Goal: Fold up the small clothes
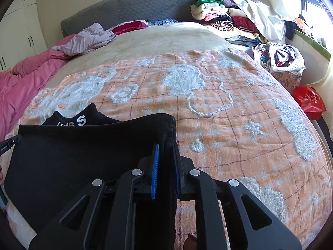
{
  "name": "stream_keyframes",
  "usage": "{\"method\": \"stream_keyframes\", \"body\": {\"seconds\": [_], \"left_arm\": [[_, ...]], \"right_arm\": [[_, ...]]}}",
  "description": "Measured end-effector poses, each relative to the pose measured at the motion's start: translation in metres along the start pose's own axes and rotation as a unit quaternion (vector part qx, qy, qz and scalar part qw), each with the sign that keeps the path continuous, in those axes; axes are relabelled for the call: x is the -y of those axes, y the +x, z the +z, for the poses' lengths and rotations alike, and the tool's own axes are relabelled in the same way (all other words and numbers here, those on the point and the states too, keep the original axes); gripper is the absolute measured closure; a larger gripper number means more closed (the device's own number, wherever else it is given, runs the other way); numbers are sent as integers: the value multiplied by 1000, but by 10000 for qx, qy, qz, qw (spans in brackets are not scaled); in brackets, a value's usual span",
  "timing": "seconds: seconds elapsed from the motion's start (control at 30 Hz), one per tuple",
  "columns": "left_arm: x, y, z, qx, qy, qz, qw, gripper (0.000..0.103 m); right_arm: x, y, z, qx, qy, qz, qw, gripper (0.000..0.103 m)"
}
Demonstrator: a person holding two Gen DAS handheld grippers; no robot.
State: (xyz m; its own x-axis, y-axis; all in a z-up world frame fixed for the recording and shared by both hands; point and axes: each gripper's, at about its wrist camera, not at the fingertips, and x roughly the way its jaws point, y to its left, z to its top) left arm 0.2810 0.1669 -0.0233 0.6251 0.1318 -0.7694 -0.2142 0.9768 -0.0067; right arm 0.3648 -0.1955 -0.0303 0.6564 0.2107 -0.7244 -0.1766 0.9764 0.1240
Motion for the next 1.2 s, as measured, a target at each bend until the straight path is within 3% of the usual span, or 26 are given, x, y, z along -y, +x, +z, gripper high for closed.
{"method": "stream_keyframes", "body": {"seconds": [0.7, 0.83, 1.2], "left_arm": [[5, -8, -9, -46, 29, -28, 10000, 101], [0, -16, -12, -33, -132, -248, 9996, 88], [-30, -47, -28, -94, -803, -1109, 9905, 68]], "right_arm": [[3, -3, 0, -42, 69, -60, 9999, 83], [11, -8, 1, -89, 275, 41, 9996, 80], [16, -38, -2, 72, 553, 276, 9981, 61]]}}
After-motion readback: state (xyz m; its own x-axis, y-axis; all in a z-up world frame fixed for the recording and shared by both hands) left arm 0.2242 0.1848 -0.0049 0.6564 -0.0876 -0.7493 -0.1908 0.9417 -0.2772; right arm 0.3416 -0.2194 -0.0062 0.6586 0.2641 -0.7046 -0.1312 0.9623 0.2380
